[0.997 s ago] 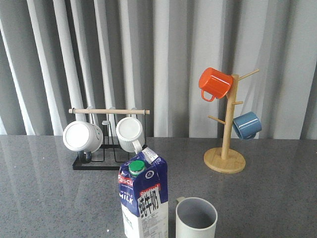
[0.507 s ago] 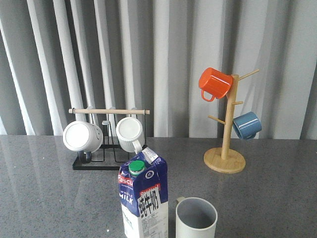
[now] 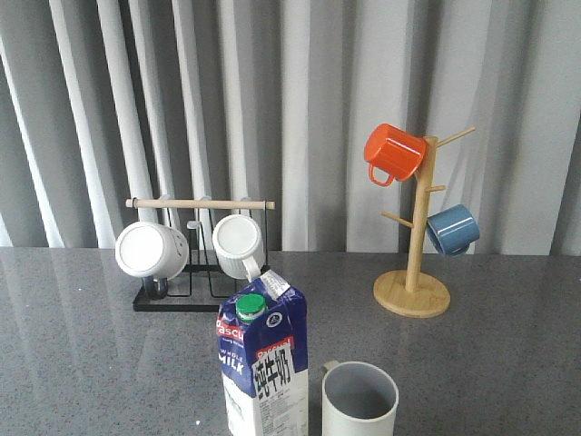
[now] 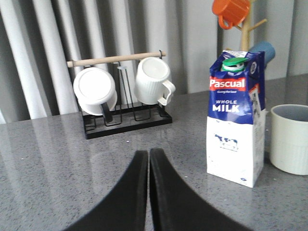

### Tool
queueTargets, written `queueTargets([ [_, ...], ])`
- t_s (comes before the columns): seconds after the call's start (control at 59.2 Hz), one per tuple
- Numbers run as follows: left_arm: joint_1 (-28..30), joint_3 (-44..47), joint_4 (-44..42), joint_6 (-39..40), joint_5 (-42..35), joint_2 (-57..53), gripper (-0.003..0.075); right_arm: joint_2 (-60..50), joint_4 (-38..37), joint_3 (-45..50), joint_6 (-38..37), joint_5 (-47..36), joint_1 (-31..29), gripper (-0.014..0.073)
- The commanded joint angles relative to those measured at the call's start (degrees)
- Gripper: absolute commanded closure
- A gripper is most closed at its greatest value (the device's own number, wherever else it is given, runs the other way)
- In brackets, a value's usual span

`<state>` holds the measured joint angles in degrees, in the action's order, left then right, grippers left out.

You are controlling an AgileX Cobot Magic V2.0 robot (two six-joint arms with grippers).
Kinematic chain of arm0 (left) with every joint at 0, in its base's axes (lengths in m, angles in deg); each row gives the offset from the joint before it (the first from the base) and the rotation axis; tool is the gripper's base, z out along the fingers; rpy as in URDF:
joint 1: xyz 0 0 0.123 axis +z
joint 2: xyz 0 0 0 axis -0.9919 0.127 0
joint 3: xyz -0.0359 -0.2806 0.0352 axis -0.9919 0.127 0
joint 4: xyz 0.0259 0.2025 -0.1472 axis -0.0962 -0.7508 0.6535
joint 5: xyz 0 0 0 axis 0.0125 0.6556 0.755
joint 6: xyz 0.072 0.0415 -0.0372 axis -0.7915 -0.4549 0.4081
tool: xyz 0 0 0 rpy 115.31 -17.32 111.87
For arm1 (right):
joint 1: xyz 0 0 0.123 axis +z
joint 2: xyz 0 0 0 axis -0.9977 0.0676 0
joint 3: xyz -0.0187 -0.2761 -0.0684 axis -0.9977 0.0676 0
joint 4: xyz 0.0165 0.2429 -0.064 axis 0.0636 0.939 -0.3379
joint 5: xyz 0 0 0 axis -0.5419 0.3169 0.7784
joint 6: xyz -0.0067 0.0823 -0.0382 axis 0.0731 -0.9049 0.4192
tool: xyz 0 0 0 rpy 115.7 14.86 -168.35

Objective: Place milk next to cup

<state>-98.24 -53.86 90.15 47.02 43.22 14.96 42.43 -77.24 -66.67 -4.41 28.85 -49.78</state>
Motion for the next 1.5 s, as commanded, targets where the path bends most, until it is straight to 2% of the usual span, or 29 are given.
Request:
queueTargets([
  [0.0, 2.36, 6.48, 0.66, -0.01, -12.39, -5.13, 0.0728, 0.4, -1.2, -1.61, 0.14, -3.74, 0.01, 0.0599],
  [0.034, 3.45, 8.38, 1.36, 0.04, -13.16, -7.13, 0.0728, 0.4, -1.2, -1.61, 0.14, -3.74, 0.01, 0.0599],
  [0.084, 5.06, 7.42, 1.59, -0.61, -5.83, -9.81, 0.0728, 0.4, -1.2, -1.61, 0.14, -3.74, 0.01, 0.0599],
  [0.203, 9.57, 7.91, 1.44, -1.69, -0.99, -16.11, 0.0728, 0.4, -1.2, -1.61, 0.14, -3.74, 0.01, 0.0599],
  [0.524, 18.42, 7.96, 1.47, -1.62, 3.13, -15.65, 0.0728, 0.3, -1.21, -1.61, 0.14, -3.74, 0.01, 0.0599],
  [0.642, 18.32, 7.96, 1.53, -1.62, 5.22, -15.65, 0.0728, 0.3, -1.21, -1.61, 0.14, -3.74, 0.01, 0.0599],
  [0.895, 18.31, 7.91, 1.53, -1.62, 2.17, -15.6, 0.0727, 0.3, -1.21, -1.61, 0.14, -3.74, 0.01, 0.0599],
  [1.487, 18.31, 7.91, 1.53, -1.62, 2.25, -15.6, 0.0727, 0.3, -1.21, -1.61, 0.14, -3.74, 0.01, 0.0599],
])
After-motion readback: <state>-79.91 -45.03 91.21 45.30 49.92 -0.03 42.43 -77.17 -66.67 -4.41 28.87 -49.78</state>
